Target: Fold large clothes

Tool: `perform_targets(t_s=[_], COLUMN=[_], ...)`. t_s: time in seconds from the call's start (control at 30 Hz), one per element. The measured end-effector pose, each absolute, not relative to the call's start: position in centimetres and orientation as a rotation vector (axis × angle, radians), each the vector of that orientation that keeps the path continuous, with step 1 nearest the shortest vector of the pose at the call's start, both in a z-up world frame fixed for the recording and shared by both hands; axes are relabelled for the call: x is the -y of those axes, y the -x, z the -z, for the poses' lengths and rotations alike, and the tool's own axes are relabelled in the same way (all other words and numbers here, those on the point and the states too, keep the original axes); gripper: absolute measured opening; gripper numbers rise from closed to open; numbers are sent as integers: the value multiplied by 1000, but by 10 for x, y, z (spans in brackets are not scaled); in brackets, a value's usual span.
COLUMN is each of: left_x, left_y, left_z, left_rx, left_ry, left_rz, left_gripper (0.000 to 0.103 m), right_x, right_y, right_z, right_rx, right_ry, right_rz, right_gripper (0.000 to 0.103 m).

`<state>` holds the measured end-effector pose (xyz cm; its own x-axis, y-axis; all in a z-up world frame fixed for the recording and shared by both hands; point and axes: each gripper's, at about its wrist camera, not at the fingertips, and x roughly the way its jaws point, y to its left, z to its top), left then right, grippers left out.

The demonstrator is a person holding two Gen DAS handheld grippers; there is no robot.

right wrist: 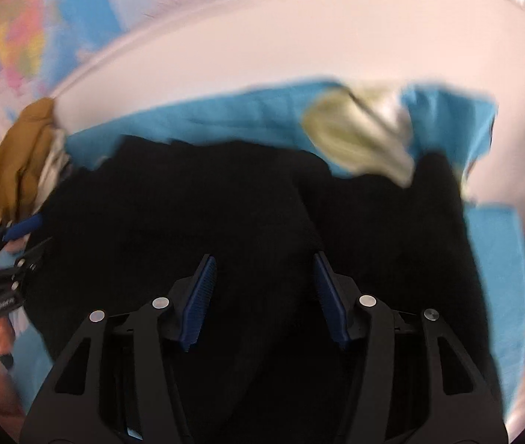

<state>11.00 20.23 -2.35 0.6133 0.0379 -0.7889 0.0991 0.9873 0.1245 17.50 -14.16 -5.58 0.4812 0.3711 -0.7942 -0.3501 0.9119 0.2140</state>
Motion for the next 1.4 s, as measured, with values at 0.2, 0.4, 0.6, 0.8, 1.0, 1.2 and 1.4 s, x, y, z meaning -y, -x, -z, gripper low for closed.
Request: perform_targets(t_s=[0.2, 0.4, 0.6, 0.8, 1.0, 1.2, 1.4], left_x=[-243, -296, -288, -255, -248, -278, -286], left_y=[-87, -29, -8, -29, -31, -14, 11], left_z=[6, 1, 27, 56, 50, 6, 28], left_rx=[-880, -852, -893, -949, -917, -859, -964], left_ry=[-71, 32, 67, 30, 84, 296, 330], left_rz=[30, 57, 159, 209, 221, 250, 280], left_gripper=[71, 78, 84, 91, 52, 32, 36], right_x=[162, 233, 292, 278, 260, 265, 274], right_y=[-146, -61, -36, -57, -63, -27, -7], right_z=[33, -3, 30, 69, 67, 12, 23], right_rx=[-894, -698, -744, -824, -795, -696, -799], right_ry=[-109, -221, -326, -323, -327, -381, -362], right_rz=[-500, -527, -400, -408, -509, -620, -615], right_gripper=[60, 82, 89, 84, 26, 18, 23])
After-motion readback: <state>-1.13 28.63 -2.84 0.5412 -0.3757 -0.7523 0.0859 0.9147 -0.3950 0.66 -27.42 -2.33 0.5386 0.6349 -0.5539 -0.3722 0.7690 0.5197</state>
